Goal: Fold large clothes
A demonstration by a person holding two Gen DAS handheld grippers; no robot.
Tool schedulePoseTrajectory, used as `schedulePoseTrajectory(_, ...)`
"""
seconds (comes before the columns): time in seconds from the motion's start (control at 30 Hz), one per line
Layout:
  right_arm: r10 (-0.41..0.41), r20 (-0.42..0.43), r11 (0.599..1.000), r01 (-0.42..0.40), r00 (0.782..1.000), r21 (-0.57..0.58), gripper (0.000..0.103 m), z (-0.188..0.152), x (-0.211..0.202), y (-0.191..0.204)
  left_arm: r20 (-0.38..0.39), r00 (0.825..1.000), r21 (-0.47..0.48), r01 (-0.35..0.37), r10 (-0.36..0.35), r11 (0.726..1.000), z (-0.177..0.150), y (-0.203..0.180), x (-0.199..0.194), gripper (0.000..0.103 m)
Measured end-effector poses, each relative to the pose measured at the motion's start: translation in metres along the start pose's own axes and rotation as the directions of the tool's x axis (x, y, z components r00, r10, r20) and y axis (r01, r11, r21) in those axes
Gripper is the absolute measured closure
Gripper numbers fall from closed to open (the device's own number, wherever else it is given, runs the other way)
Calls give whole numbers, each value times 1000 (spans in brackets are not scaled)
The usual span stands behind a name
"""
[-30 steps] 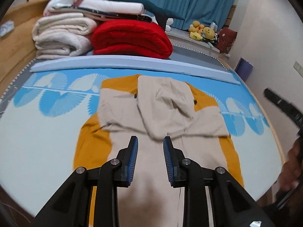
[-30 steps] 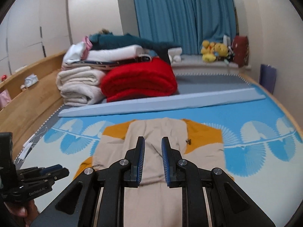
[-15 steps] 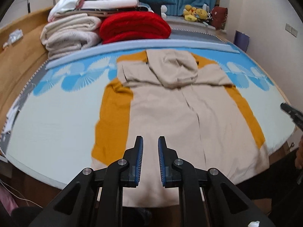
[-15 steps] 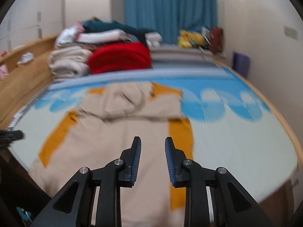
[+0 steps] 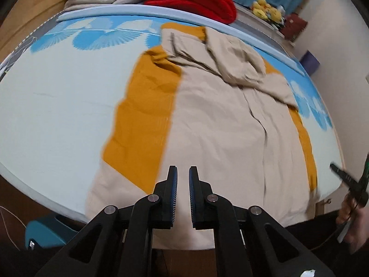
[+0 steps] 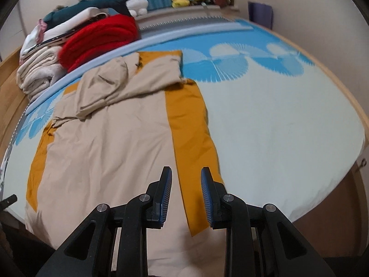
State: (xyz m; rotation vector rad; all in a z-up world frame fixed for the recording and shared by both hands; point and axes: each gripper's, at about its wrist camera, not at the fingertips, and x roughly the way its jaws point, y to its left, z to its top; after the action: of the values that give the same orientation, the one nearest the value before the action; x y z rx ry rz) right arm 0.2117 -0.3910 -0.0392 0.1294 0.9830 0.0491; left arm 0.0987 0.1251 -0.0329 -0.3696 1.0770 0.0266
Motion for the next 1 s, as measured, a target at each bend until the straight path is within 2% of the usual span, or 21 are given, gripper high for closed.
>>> schedulePoseTrajectory(0.1, 7, -40, 999, -5, 999, 50, 72, 0, 10, -12, -54, 998, 23, -17, 18, 1000, 19, 26, 5, 95)
schedulePoseTrajectory(0.2, 16, -92, 992, -4, 996, 127, 67, -2, 22, -30, -112, 990, -180, 66, -87, 982, 20, 63, 20, 94)
schedulePoseTrajectory(0.33, 12, -187, 980, 25, 982, 197, 64, -10, 42, -46, -159, 986, -256, 8, -51, 967, 16, 76, 37, 92)
schedulePoseTrajectory(0.47, 14, -282, 970, 55, 959, 237, 64, -20, 65, -55, -164, 986, -319, -32, -22, 947, 17, 91, 40, 81)
schedulePoseTrajectory(0.57, -1, -316, 971, 76, 949, 227, 64, -26, 76, -55, -202, 979, -311, -74, 10, 948, 17, 96, 52, 77)
schedulePoseTrajectory(0.67, -27, -342, 973, 103, 939, 205, 64, -30, 84, -54, -249, 966, -259, -139, 73, 956, 16, 97, 67, 71)
schedulePoseTrajectory(0.77, -51, -361, 976, 123, 931, 178, 63, -34, 90, -51, -270, 954, -230, -200, 135, 953, 17, 99, 74, 64)
schedulePoseTrajectory(0.9, -85, -368, 983, 139, 926, 122, 63, -37, 91, -44, -276, 951, -241, -209, 139, 948, 16, 101, 81, 62)
schedulePoseTrajectory(1.0, -114, -366, 986, 150, 924, 72, 65, -40, 91, -35, -276, 947, -205, -225, 164, 953, 13, 97, 85, 62)
